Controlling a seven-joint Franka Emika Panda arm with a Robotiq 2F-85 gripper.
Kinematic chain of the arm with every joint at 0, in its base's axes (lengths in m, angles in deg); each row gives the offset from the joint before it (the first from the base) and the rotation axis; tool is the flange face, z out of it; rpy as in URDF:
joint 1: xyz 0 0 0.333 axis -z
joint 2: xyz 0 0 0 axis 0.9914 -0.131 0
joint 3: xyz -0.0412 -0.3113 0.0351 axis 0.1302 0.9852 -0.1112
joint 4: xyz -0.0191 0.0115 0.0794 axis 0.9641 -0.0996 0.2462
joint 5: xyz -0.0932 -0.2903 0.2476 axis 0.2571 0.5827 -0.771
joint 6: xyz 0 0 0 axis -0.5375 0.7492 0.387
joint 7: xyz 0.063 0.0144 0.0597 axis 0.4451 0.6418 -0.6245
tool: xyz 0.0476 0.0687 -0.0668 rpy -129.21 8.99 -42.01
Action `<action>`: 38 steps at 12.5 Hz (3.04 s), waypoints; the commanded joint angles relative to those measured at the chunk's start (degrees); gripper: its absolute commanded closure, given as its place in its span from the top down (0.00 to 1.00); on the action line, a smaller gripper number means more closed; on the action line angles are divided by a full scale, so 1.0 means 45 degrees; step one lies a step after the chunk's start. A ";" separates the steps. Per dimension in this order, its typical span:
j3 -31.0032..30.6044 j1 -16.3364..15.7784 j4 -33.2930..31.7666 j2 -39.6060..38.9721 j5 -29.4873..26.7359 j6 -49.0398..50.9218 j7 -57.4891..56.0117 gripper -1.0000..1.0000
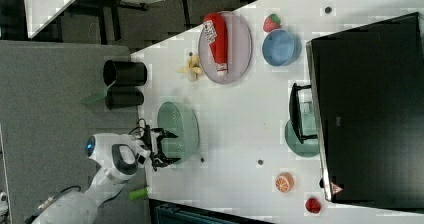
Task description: Drag strainer left to right.
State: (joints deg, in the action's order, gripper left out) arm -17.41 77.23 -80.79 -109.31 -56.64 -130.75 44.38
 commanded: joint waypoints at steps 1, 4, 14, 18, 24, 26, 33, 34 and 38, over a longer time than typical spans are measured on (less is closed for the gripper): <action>0.1051 -0.0379 0.0218 -0.0011 0.0360 -0.1046 0.1073 1.00; 0.2340 -0.1246 0.0482 -0.0632 0.0360 -0.1679 0.1071 1.00; 0.3857 -0.1558 -0.0322 -0.0165 0.0360 -0.1739 0.0904 1.00; 0.4346 -0.0991 -0.0999 0.0350 0.0360 -0.1749 0.0224 1.00; 0.5323 -0.0072 -0.1482 0.0584 0.0360 -0.1770 -0.1904 1.00; 0.5765 0.0191 -0.1593 0.0613 0.0359 -0.1770 -0.2754 1.00; 0.7343 0.0712 -0.1970 0.0927 0.0360 -0.1826 -0.4657 1.00; 0.7574 0.0756 -0.1981 0.0929 0.0360 -0.1836 -0.5008 1.00; 0.8593 0.0889 -0.1983 0.0928 0.0359 -0.1972 -0.6292 1.00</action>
State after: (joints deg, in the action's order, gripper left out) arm 20.49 80.31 -90.75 -106.79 -53.70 -138.84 20.27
